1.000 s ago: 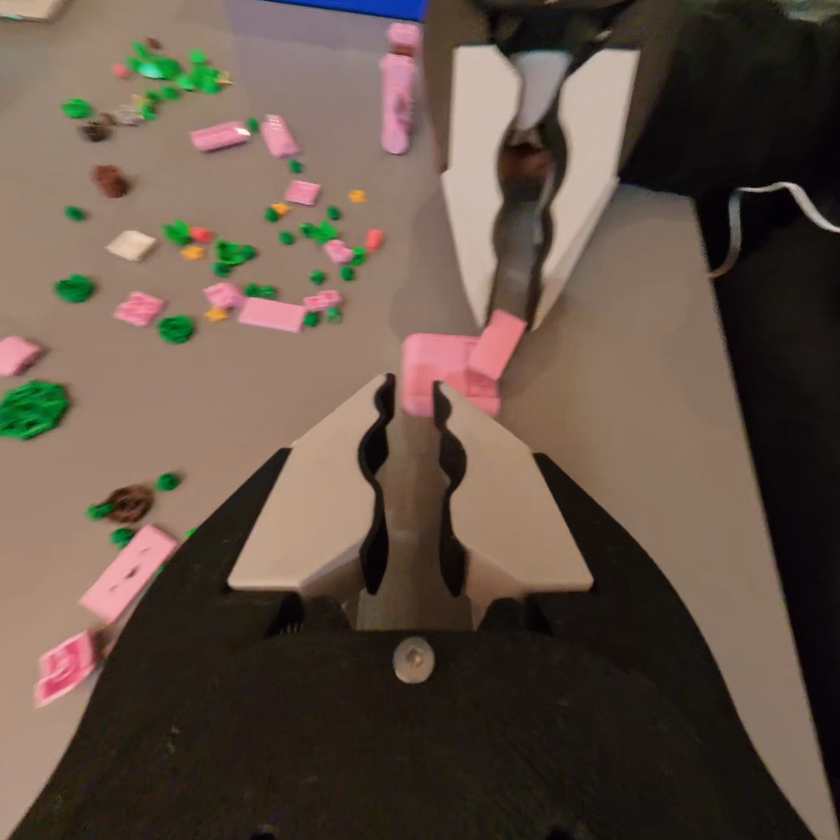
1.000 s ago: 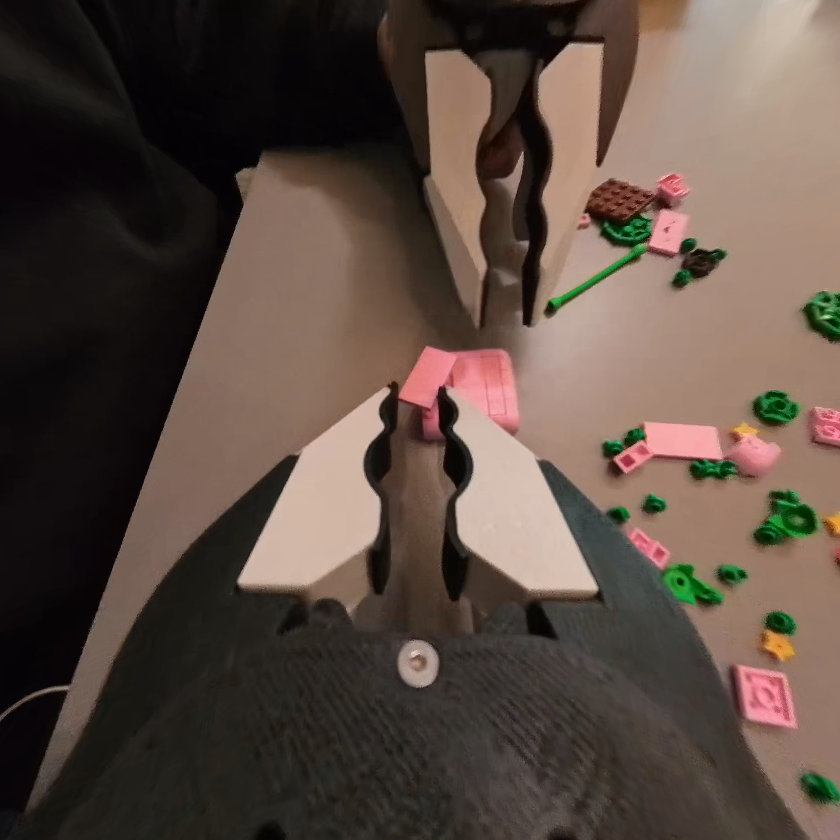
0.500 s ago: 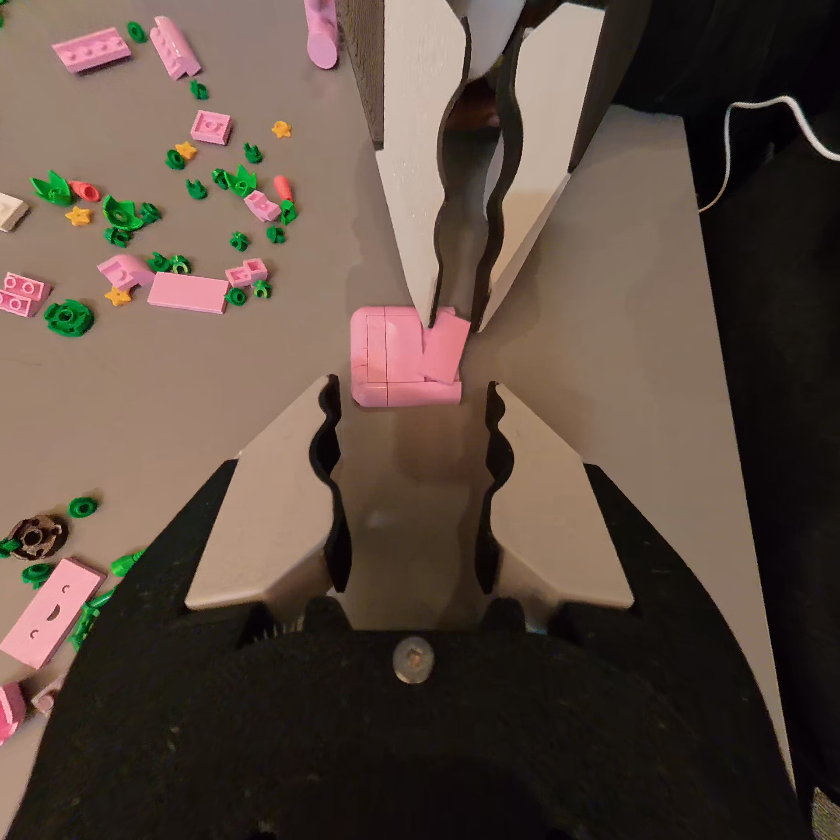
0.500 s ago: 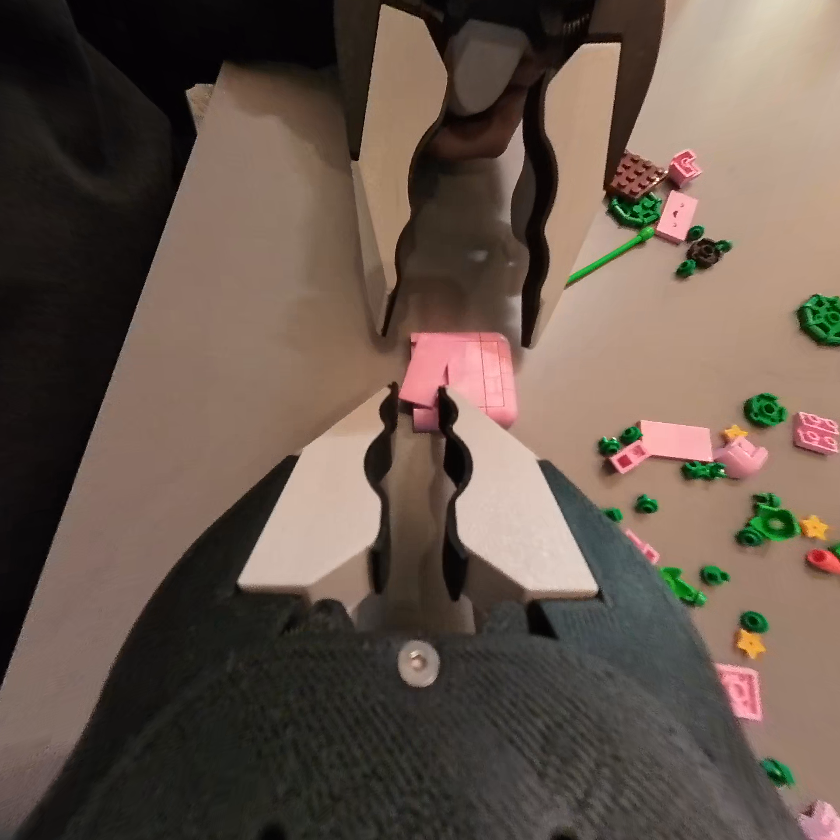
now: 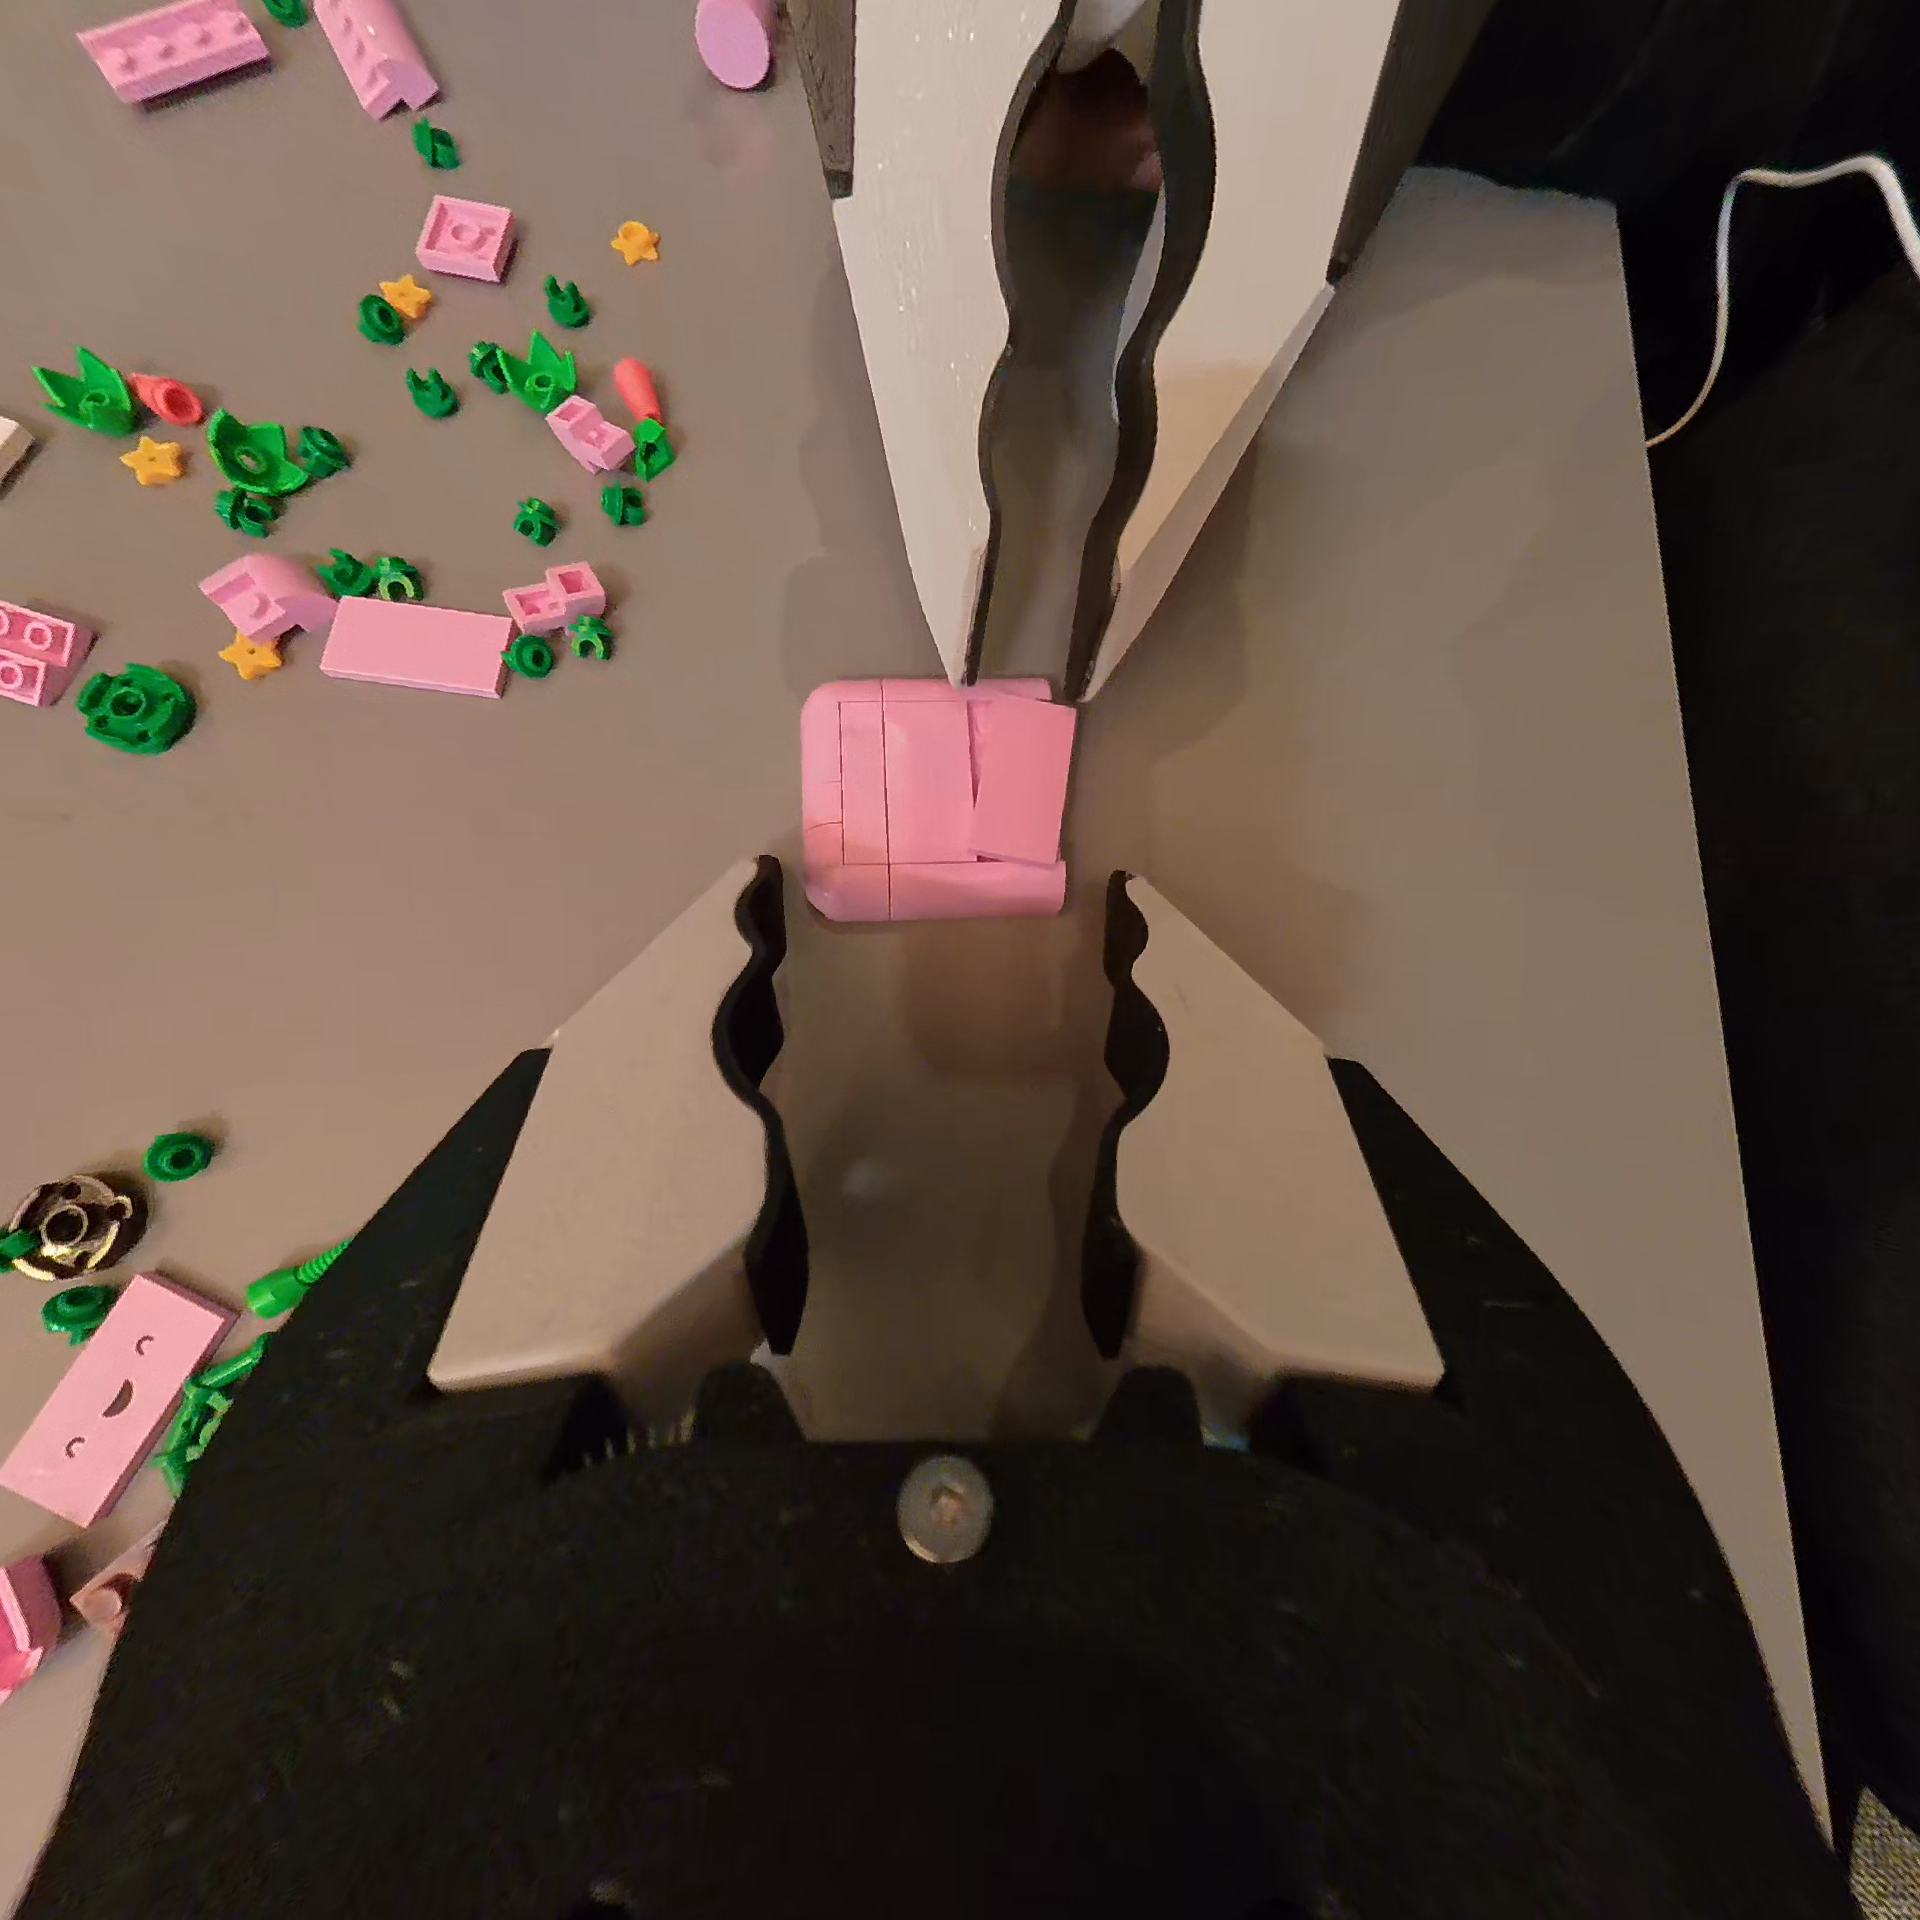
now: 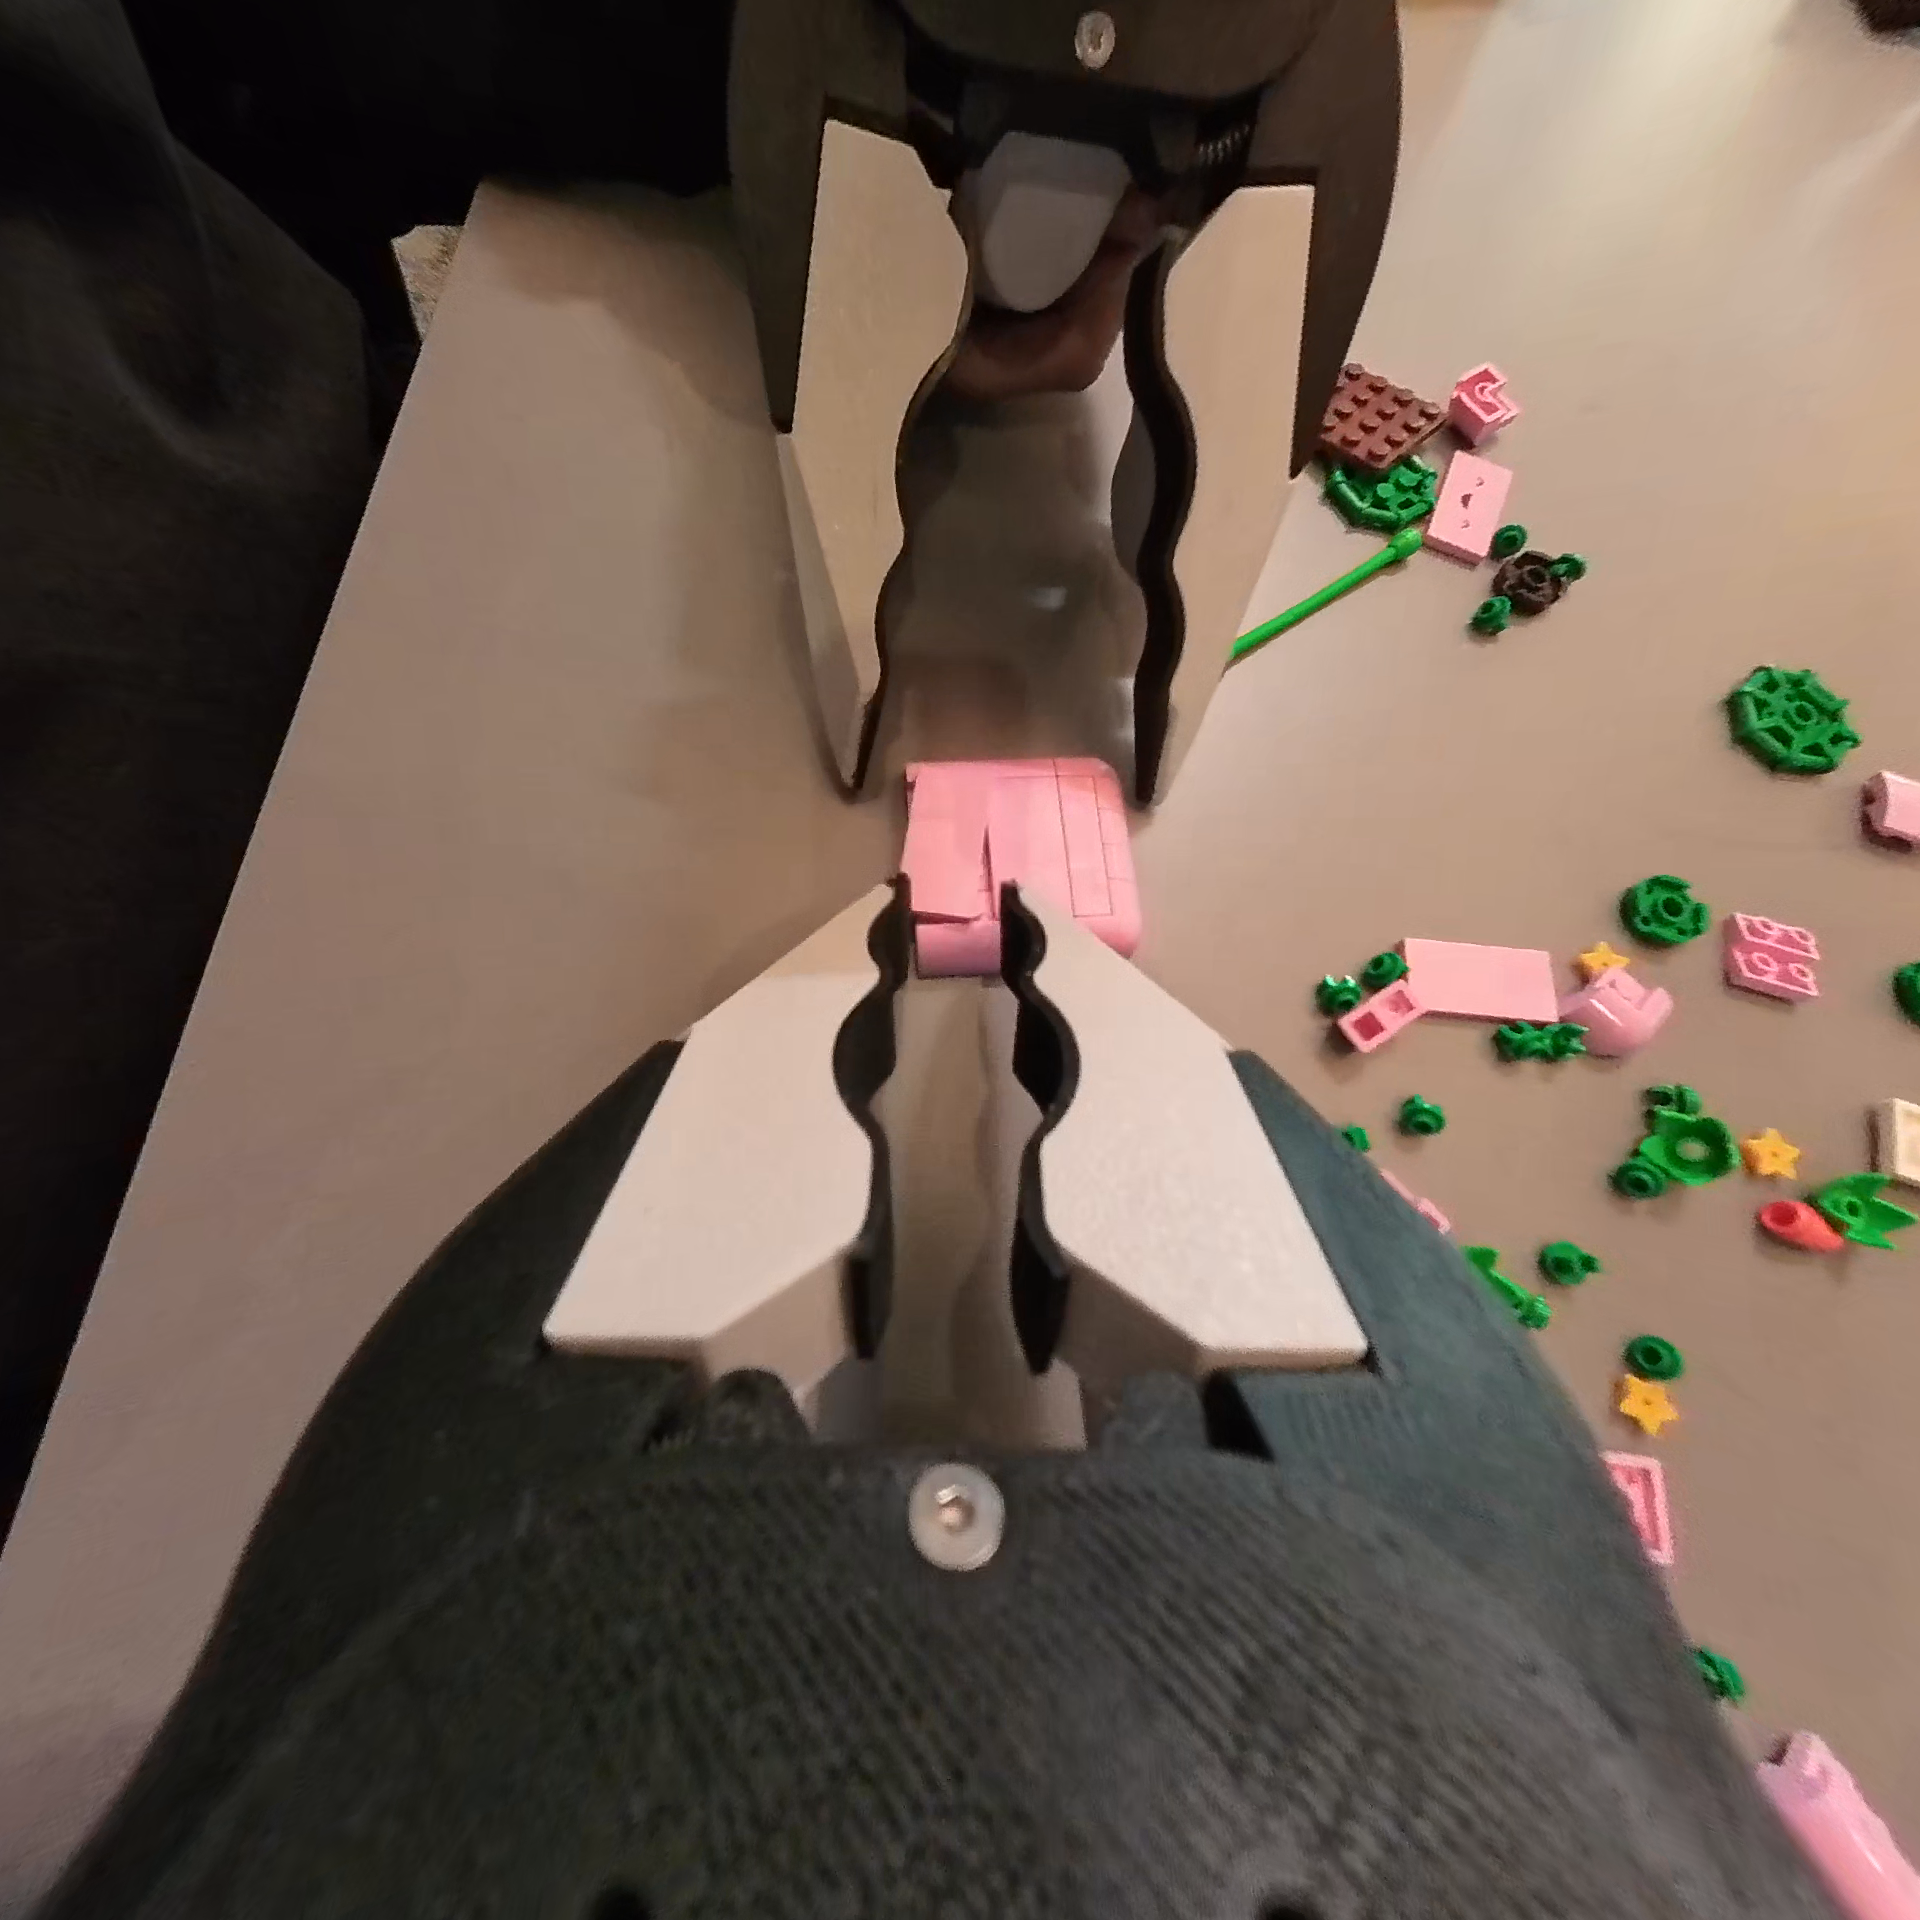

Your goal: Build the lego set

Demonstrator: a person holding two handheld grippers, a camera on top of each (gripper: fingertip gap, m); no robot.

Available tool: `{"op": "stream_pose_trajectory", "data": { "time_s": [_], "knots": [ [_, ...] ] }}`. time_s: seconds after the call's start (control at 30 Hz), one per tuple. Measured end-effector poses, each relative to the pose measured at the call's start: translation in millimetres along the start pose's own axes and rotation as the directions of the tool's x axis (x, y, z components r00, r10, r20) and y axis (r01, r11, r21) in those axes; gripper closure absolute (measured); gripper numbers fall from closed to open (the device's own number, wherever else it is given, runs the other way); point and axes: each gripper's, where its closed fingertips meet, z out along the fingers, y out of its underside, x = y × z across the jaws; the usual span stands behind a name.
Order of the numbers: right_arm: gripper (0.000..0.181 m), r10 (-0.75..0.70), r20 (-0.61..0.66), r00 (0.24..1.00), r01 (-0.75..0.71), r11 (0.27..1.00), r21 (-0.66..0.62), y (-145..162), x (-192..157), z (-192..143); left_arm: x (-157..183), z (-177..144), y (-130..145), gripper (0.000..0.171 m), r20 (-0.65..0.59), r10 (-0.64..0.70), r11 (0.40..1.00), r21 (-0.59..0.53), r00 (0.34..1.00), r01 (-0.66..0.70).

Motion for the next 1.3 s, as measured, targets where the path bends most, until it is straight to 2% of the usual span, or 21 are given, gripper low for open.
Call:
{"op": "stream_pose_trajectory", "data": {
  "time_s": [0.3, 0.47, 1.03, 1.2, 1.3],
  "knots": [
    [0.16, -0.003, 0.017, 1.0, 0.003, 1.0, -0.026, 3, -5, 6, -1, 0, 0, 0.114, 0.005, -0.006, 1.0, 0.001, 1.0, 0.006],
    [0.166, -0.02, -0.007, 1.0, 0.02, 0.999, -0.028, 3, -2, 5, -2, 0, 0, 0.116, 0.006, -0.01, 1.0, 0.001, 1.0, 0.01],
    [0.164, -0.029, -0.023, 0.999, 0.029, 1.0, -0.01, -3, -1, 6, -2, -1, 0, 0.117, 0.004, -0.018, 1.0, 0.004, 1.0, 0.018],
    [0.171, -0.064, -0.094, 0.994, 0.07, 0.996, 0.062, -22, 4, 2, -2, -1, 0, 0.117, 0.006, -0.018, 1.0, 0.004, 1.0, 0.018],
    [0.177, -0.068, -0.075, 0.995, 0.075, 0.993, 0.086, -26, -1, 5, -3, -1, 0, 0.118, 0.007, -0.02, 1.0, 0.004, 1.0, 0.02]
  ]
}}
